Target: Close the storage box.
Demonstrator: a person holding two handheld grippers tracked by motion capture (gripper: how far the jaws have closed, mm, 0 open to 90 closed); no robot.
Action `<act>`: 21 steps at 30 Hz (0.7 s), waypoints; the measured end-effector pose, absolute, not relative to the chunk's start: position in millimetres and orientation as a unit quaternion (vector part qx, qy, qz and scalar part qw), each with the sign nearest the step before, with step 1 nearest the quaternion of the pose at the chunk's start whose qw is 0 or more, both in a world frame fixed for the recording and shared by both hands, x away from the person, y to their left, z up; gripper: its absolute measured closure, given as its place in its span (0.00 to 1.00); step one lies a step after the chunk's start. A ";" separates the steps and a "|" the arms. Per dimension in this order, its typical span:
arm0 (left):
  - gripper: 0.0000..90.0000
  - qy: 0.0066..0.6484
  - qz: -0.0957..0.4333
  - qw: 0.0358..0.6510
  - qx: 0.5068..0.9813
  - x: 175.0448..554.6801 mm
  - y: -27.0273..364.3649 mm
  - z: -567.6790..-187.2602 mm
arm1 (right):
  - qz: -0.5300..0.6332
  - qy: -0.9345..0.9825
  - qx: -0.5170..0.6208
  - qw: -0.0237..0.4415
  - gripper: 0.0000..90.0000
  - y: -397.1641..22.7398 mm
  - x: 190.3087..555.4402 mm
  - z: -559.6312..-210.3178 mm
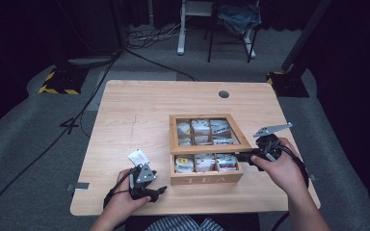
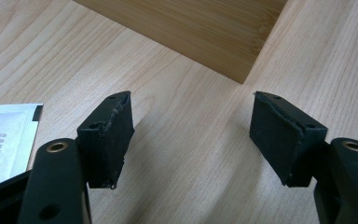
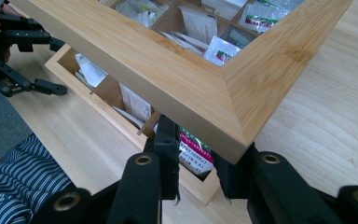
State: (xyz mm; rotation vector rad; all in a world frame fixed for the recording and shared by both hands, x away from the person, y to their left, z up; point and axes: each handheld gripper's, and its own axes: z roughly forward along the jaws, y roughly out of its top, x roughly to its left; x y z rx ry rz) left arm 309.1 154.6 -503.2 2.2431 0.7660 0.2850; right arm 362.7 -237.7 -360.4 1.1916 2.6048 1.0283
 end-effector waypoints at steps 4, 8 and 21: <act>0.35 0.298 0.111 0.368 0.874 309.1 154.6 -503.2 | 0.329 0.858 0.391 0.042 0.80 -237.0 362.5 -361.9; 0.34 0.298 0.111 0.368 0.874 309.2 154.6 -503.1 | 0.314 0.866 0.389 0.032 0.79 -236.0 362.9 -365.1; 0.34 0.298 0.111 0.368 0.874 309.1 154.4 -503.1 | 0.284 0.879 0.383 0.009 0.78 -233.9 363.4 -373.0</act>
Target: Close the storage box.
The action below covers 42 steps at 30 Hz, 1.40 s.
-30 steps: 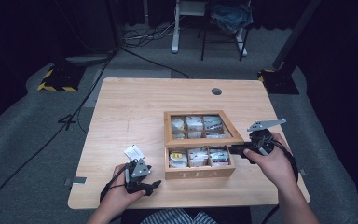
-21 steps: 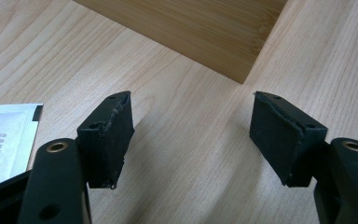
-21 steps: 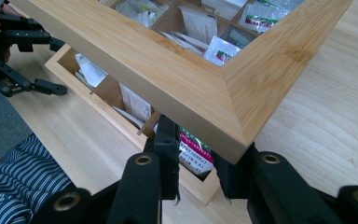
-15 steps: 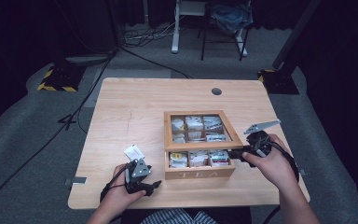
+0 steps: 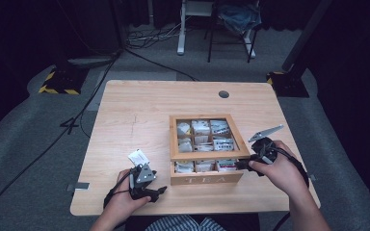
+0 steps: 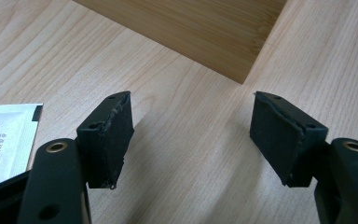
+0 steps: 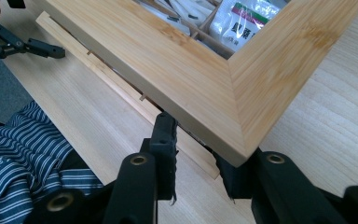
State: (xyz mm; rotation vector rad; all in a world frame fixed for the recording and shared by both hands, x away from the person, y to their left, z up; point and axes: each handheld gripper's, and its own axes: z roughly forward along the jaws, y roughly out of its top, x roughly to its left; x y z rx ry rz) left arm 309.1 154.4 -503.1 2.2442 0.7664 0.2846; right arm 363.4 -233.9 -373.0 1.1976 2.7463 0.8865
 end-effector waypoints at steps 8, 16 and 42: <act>0.34 0.297 0.110 0.367 0.875 309.6 154.1 -503.1 | 0.229 0.897 0.378 0.017 0.74 -238.2 362.5 -374.8; 0.33 0.296 0.109 0.367 0.875 309.8 154.1 -503.1 | 0.210 0.903 0.375 0.009 0.75 -235.7 364.0 -380.8; 0.33 0.302 0.113 0.365 0.873 306.2 157.3 -503.1 | 0.195 0.913 0.359 -0.008 0.62 -237.1 363.6 -383.7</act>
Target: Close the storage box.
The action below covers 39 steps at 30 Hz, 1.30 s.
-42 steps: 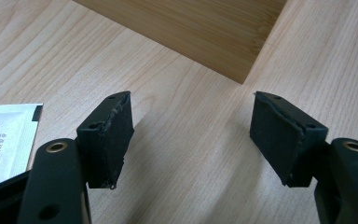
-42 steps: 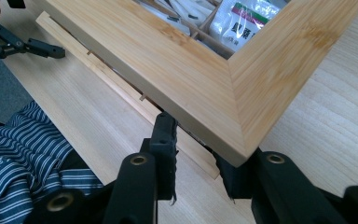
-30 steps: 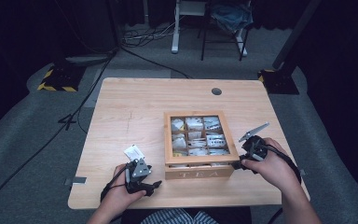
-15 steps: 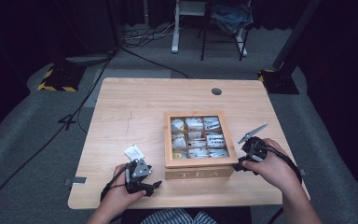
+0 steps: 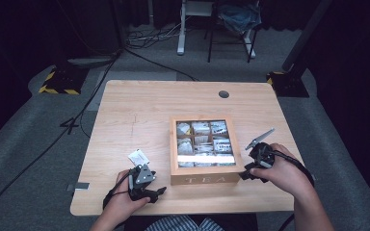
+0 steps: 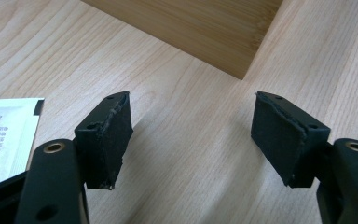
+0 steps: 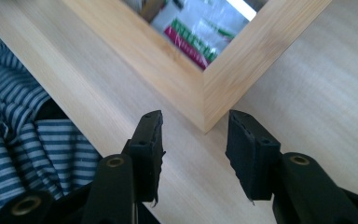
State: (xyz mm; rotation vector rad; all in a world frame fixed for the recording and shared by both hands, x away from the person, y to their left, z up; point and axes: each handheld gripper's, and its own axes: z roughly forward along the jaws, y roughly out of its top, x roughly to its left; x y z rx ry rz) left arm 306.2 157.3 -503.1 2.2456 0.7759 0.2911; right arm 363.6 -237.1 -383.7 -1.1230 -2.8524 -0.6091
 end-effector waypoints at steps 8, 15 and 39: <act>0.37 0.313 0.119 0.366 0.868 303.8 167.8 -503.0 | -0.232 -0.909 -0.347 -0.003 0.56 -243.1 366.9 -369.5; 0.37 0.338 0.127 0.359 0.861 299.1 184.4 -502.0 | -0.315 -0.885 -0.337 -0.070 0.50 -256.9 373.3 -366.9; 0.37 0.388 0.146 0.361 0.835 303.8 226.5 -498.6 | -0.382 -0.828 -0.384 -0.147 0.45 -326.4 385.1 -399.0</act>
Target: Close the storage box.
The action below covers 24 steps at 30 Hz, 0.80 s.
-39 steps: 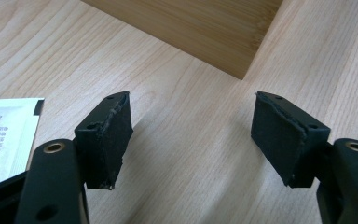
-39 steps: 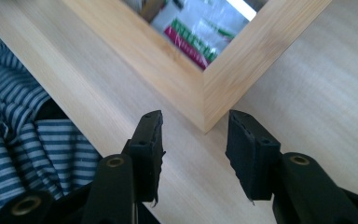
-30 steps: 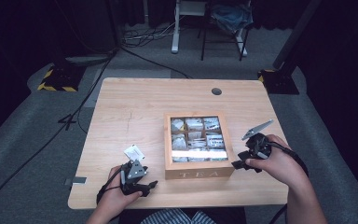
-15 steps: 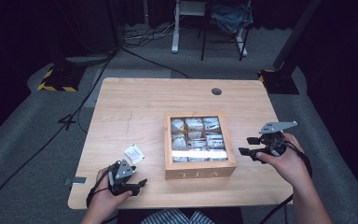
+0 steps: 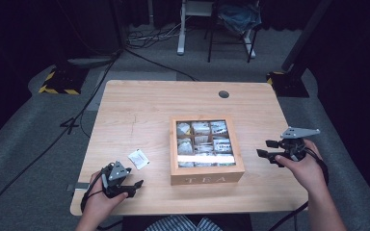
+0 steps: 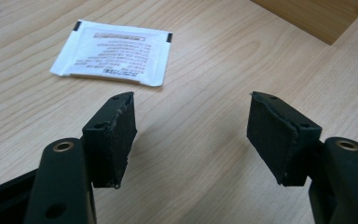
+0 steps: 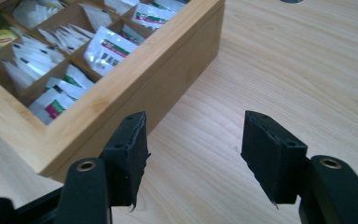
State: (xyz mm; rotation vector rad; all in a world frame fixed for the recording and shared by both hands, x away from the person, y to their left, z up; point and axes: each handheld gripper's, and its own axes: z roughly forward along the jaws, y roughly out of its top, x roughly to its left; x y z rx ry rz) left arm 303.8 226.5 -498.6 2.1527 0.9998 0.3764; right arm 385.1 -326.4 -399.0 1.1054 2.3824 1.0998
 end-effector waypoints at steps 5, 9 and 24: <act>0.37 0.395 0.151 0.357 0.833 304.8 233.0 -498.7 | 0.382 0.823 0.388 0.158 0.45 -337.9 391.0 -407.0; 0.37 0.408 0.157 0.355 0.826 306.0 240.2 -499.5 | 0.385 0.817 0.399 0.159 0.45 -345.7 394.7 -414.2; 0.37 0.438 0.163 0.353 0.810 310.9 252.1 -503.2 | 0.377 0.803 0.429 0.170 0.48 -356.5 411.0 -458.4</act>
